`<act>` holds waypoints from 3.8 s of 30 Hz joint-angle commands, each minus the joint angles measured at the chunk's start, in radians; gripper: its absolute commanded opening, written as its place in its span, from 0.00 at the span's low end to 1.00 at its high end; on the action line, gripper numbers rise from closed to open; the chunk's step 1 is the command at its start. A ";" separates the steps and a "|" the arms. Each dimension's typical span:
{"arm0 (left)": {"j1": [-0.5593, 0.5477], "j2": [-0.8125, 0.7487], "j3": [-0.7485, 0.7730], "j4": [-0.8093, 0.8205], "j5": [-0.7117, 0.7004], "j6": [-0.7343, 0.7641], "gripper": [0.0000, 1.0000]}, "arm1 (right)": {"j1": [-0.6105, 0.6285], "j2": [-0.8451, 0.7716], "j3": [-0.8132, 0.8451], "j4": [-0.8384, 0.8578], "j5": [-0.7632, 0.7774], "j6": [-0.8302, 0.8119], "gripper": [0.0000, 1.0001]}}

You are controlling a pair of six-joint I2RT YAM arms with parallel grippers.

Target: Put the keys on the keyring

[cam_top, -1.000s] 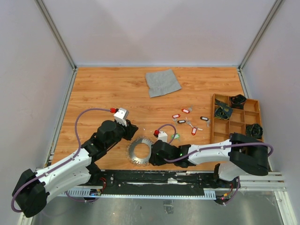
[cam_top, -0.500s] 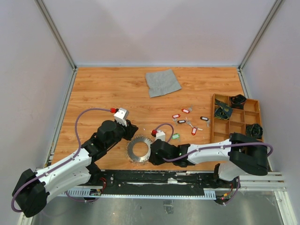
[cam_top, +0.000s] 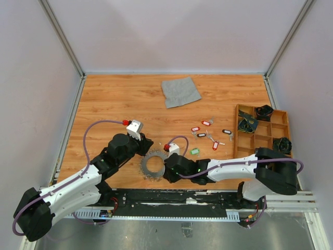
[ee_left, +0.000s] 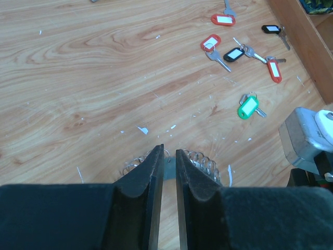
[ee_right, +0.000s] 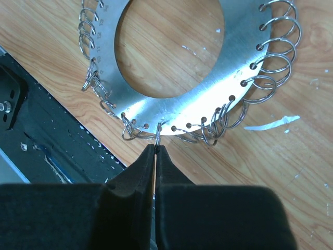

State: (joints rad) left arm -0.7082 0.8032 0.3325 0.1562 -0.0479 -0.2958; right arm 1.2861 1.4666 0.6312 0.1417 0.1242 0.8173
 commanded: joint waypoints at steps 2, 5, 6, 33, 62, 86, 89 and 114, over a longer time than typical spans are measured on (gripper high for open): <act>0.004 -0.006 0.010 0.048 0.013 0.016 0.20 | -0.021 -0.004 0.036 -0.004 0.022 -0.143 0.01; 0.004 -0.026 0.010 0.057 0.041 0.020 0.20 | -0.021 -0.043 0.023 0.017 0.040 -0.265 0.01; 0.004 -0.036 0.008 0.059 0.052 0.020 0.20 | -0.021 -0.059 0.013 0.033 0.048 -0.307 0.01; 0.003 -0.173 0.405 -0.074 0.525 0.097 0.35 | -0.016 -0.693 -0.044 0.173 -0.038 -0.876 0.00; 0.001 -0.141 0.540 0.102 0.827 0.011 0.26 | -0.016 -0.702 0.131 0.423 -0.315 -0.977 0.00; 0.001 -0.132 0.515 0.160 0.853 -0.044 0.26 | -0.014 -0.648 0.157 0.575 -0.330 -0.932 0.00; 0.000 -0.130 0.512 0.168 0.852 -0.051 0.26 | -0.015 -0.642 0.160 0.584 -0.333 -0.929 0.00; -0.022 -0.102 0.500 0.209 0.855 -0.072 0.22 | -0.010 -0.605 0.170 0.590 -0.338 -0.922 0.00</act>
State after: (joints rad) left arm -0.7132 0.6975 0.8375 0.3225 0.7891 -0.3542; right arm 1.2861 0.8623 0.7601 0.6617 -0.1986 -0.1196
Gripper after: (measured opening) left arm 0.236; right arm 0.010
